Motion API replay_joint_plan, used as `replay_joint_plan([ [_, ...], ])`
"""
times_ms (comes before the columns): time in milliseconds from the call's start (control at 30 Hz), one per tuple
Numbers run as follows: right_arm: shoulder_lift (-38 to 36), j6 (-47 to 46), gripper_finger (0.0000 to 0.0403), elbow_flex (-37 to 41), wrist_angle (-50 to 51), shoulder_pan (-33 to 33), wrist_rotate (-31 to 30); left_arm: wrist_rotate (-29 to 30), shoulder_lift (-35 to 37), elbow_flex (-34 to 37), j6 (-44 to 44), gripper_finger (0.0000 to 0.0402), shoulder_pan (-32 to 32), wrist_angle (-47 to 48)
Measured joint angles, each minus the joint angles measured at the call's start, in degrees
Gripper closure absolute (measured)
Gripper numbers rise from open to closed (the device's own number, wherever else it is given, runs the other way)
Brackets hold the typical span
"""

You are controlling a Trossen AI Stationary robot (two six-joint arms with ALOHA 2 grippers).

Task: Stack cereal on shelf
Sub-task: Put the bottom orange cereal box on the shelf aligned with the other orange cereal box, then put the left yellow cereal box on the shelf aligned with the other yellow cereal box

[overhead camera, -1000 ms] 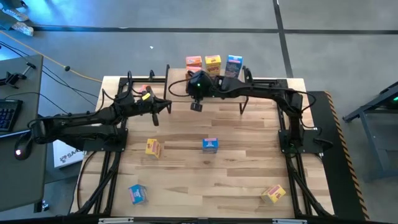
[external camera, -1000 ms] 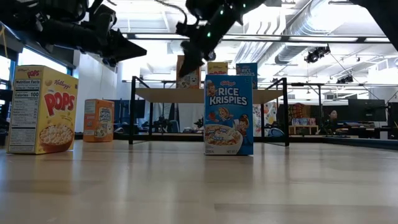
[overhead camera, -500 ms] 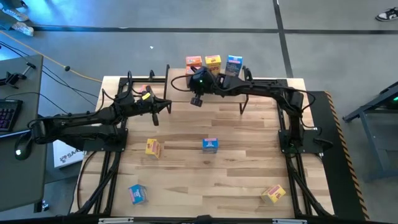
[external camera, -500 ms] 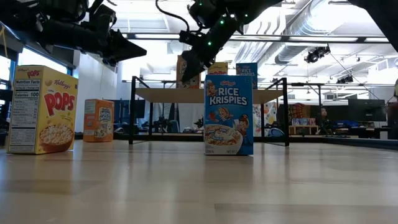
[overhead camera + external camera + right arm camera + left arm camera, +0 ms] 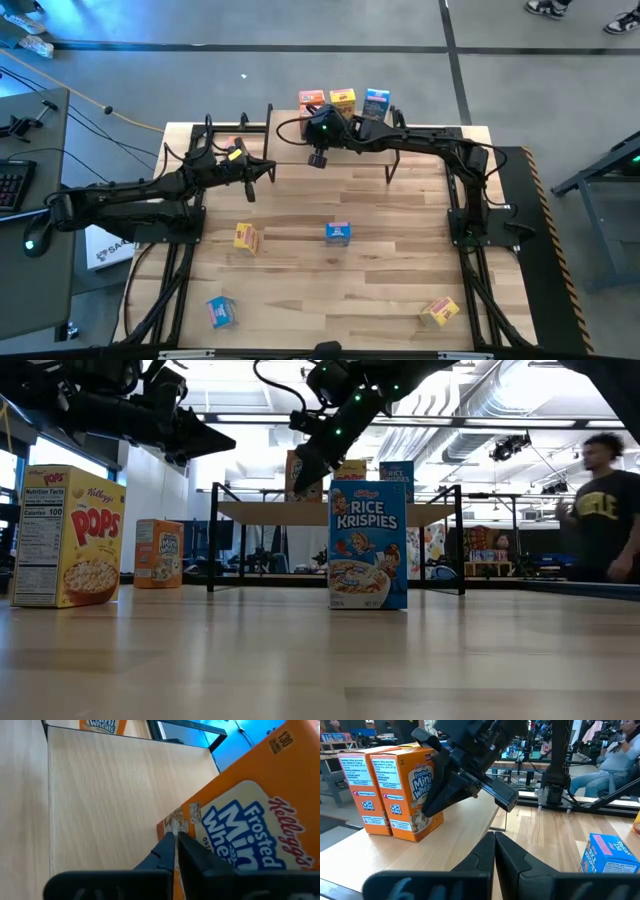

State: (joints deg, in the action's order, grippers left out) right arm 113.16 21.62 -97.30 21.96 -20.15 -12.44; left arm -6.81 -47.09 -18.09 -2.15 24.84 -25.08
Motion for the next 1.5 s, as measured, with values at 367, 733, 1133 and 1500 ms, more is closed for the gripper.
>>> replay_joint_plan([
  [367,0.0,2.92,0.0399,0.0,-0.1,-1.61,2.05,0.12,0.0,0.0,-0.05,0.0399,0.0,0.0],
  [733,-3.33,5.38,0.04,-0.04,0.55,2.05,7.64,1.64,0.0,0.0,-1.11,0.0399,-0.02,1.02],
  [1133,-14.22,-1.35,0.0403,23.83,-26.94,6.82,14.51,1.73,0.0,0.0,2.14,0.0399,-0.02,0.82],
  [1500,-33.11,-8.2,0.0403,45.52,-41.4,12.35,8.06,2.01,-0.02,-8.63,16.07,0.0398,-0.31,15.48],
])
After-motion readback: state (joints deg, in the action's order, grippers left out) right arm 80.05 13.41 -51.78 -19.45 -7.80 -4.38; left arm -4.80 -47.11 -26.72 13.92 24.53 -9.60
